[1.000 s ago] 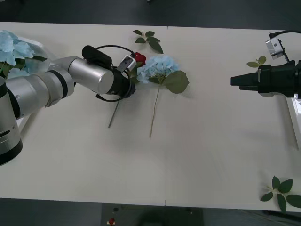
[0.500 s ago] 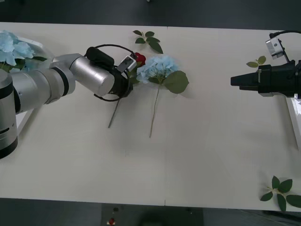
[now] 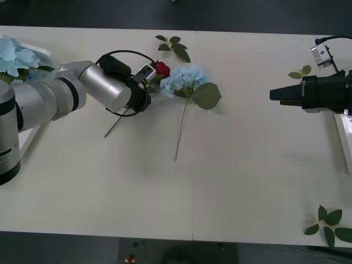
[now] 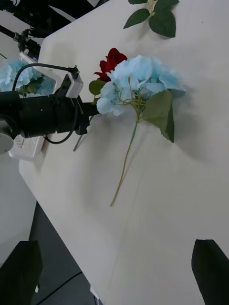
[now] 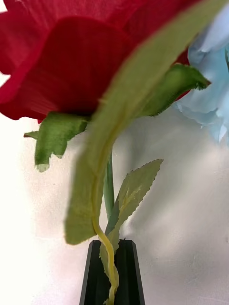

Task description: Put the red flowers into the right box and the blue flowers into the left box

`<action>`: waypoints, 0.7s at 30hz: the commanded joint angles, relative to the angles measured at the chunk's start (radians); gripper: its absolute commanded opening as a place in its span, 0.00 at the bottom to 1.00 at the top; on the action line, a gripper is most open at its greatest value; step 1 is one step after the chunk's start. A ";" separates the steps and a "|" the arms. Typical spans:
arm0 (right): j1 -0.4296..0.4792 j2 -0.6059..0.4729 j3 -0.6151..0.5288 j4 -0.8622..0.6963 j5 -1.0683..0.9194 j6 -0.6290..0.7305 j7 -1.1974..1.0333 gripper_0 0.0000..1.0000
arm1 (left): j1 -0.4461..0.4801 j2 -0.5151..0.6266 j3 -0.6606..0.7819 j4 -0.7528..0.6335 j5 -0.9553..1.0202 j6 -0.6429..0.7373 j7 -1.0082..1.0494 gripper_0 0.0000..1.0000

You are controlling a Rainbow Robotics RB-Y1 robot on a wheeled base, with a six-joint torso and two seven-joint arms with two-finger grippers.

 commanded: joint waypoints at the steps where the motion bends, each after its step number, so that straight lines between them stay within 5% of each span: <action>1: -0.013 -0.030 -0.024 -0.014 -0.012 -0.004 0.016 0.91 | 0.064 0.015 -0.047 0.036 0.005 0.022 0.028 0.00; 13: -0.013 -0.030 -0.024 -0.014 -0.012 -0.004 0.016 0.92 | 0.043 0.072 0.251 0.035 0.017 0.309 -0.153 0.00; 21: -0.013 -0.030 -0.024 -0.014 -0.012 -0.004 0.016 0.92 | 0.003 0.125 0.280 0.013 0.049 0.407 -0.180 0.00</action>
